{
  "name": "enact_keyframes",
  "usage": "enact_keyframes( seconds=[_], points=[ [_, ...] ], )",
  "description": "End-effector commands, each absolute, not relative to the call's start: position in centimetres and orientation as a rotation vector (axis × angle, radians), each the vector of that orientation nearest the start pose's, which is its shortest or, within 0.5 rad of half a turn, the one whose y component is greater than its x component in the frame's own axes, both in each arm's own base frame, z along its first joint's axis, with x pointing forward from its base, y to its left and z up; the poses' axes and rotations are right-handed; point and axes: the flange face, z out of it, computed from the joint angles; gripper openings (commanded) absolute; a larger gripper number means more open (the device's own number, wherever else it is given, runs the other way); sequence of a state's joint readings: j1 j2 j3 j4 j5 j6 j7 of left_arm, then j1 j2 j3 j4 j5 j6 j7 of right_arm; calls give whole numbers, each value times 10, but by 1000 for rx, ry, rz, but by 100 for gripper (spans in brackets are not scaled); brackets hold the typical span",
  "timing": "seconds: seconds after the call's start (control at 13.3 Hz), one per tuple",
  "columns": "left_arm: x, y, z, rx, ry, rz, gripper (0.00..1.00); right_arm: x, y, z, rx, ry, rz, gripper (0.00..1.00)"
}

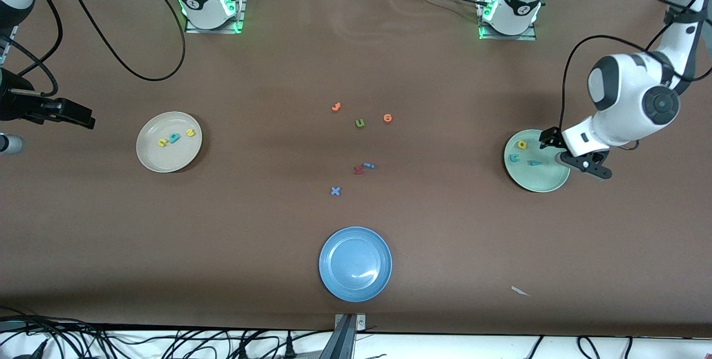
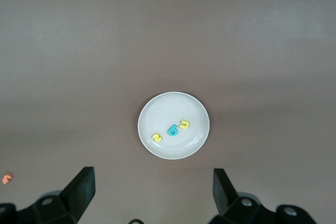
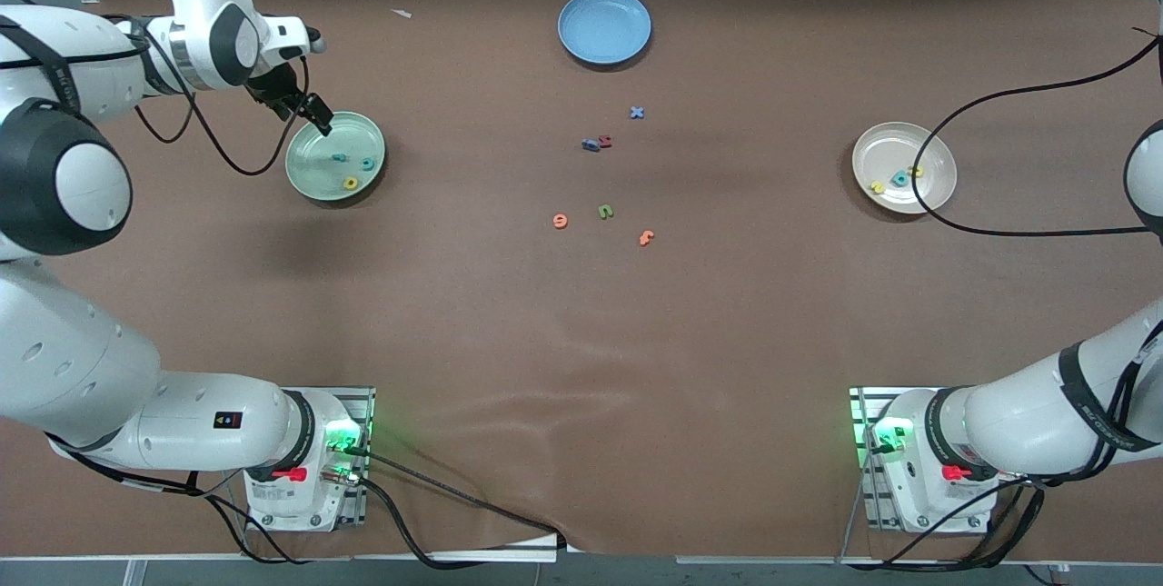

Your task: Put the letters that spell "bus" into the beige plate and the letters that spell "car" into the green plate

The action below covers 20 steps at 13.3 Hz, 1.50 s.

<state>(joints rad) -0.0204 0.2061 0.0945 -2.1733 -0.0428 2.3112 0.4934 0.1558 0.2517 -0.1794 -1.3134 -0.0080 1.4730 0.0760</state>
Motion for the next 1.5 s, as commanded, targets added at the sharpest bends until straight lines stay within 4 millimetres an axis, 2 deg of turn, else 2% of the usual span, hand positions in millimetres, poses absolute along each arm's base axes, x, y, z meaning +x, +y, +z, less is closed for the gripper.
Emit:
enact_keyframes(
  seconds=[0.0,0.15,0.3,0.75,0.9,1.05,1.2,1.28,1.43],
  points=[
    [532,33,338,-3088,665,15,100,614,2,596,-3180,203,121,99],
    [529,28,368,-3088,662,-18,100,614,3,596,-3166,201,122,99],
    [522,13,410,-3072,705,-72,100,614,6,595,-3142,200,125,99],
    [521,3,576,-3086,664,14,100,614,3,597,-3144,205,117,99],
    [512,0,622,-3069,601,70,100,614,4,598,-3146,198,115,99],
    [500,-5,651,-3066,496,144,100,615,4,599,-3148,188,113,99],
    [494,-13,668,-3064,405,150,100,615,5,600,-3148,181,108,99],
    [492,-9,676,-3076,328,142,100,615,5,600,-3148,176,108,99],
    [493,-6,674,-3094,198,167,100,615,5,600,-3148,171,110,99]
  ],
)
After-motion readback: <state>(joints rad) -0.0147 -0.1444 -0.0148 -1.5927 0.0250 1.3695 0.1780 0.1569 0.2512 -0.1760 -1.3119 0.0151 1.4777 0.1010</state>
